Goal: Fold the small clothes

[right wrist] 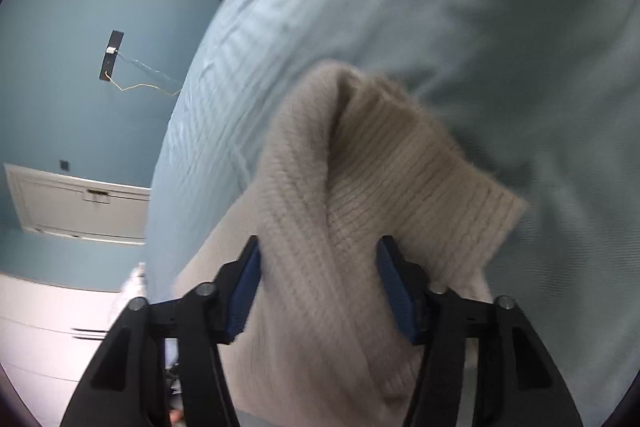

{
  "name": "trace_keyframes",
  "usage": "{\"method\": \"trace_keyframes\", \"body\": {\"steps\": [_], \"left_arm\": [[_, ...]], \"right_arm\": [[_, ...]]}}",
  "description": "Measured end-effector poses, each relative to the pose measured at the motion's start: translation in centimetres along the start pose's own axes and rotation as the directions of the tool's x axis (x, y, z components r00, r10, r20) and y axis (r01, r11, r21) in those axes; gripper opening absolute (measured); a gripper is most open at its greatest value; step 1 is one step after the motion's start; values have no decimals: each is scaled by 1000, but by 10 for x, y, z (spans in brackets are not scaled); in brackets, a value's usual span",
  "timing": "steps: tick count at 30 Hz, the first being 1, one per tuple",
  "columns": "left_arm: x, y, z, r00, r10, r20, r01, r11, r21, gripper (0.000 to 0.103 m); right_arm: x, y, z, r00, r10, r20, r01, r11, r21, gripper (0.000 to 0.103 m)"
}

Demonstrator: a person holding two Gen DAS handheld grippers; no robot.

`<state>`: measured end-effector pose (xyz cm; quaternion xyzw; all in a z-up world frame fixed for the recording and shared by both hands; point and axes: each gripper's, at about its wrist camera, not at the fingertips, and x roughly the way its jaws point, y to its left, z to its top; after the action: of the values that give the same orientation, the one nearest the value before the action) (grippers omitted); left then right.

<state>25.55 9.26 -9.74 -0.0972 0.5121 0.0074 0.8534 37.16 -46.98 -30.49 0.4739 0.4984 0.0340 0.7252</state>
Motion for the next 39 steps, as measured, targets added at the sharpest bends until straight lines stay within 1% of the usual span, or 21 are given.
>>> {"method": "trace_keyframes", "body": {"steps": [1,4,6,9,12,15,17,18,19,21,22,23,25,27,28,29,30,32,34,36,39], "left_arm": [[1,0,0,1000,-4,3,4,1000,-3,103],[5,2,-4,1000,1,7,-2,1000,15,103],[8,0,-4,1000,10,8,-10,1000,23,103],[12,0,-7,1000,23,14,-23,999,34,103],[16,-1,-6,1000,23,15,-24,999,37,103],[23,-2,-2,1000,21,13,-22,999,38,103],[22,-2,-2,1000,18,7,-18,999,37,103],[20,-2,-2,1000,18,4,-18,999,36,103],[18,-3,-1,1000,21,0,-21,999,39,103],[12,-8,4,999,44,-13,-44,998,55,103],[6,-13,8,997,77,-10,-76,994,74,103],[-2,-21,12,992,128,15,-129,987,100,103],[-16,-39,20,974,203,97,-216,965,149,103],[-28,-65,26,955,229,186,-266,942,206,103],[-28,-79,28,950,229,213,-277,931,238,103],[-25,-89,28,949,225,222,-281,922,266,103],[-19,-100,29,950,217,223,-278,915,294,103],[0,-113,27,960,194,201,-253,911,327,103],[26,-114,21,969,205,134,-240,907,346,103],[32,-103,13,974,157,164,-203,927,315,103],[33,-102,13,976,160,146,-199,929,313,103]], "right_arm": [[-1,-1,0,1000,20,-8,-20,1000,-9,14],[-25,22,-19,996,-60,59,65,994,-89,12],[-52,50,-43,974,-137,178,158,981,-111,11],[-72,66,-64,943,-190,274,229,967,-116,11],[-41,37,-53,927,-317,202,335,940,-66,11],[-27,7,-43,951,-243,193,251,968,-19,12],[-37,6,-45,956,-206,210,209,978,7,20],[-49,12,-48,944,-230,236,230,973,27,25],[-61,23,-54,917,-285,279,290,957,25,38],[-81,52,-66,816,-405,413,452,892,-20,53],[-84,66,-71,786,-422,452,497,866,-55,64],[-87,81,-78,774,-405,488,517,848,-117,71],[-81,111,-96,764,-351,541,545,799,-252,72],[-57,134,-116,750,-338,568,604,701,-380,76],[-48,136,-125,758,-331,562,608,669,-426,84],[-30,137,-124,775,-331,539,603,643,-472,84],[-16,132,-126,787,-348,510,599,629,-495,84],[7,108,-122,790,-427,440,609,626,-486,85],[17,89,-119,795,-422,436,604,616,-506,90],[21,87,-120,781,-425,457,624,573,-532,93],[21,89,-122,770,-444,458,637,569,-520,95]]}}
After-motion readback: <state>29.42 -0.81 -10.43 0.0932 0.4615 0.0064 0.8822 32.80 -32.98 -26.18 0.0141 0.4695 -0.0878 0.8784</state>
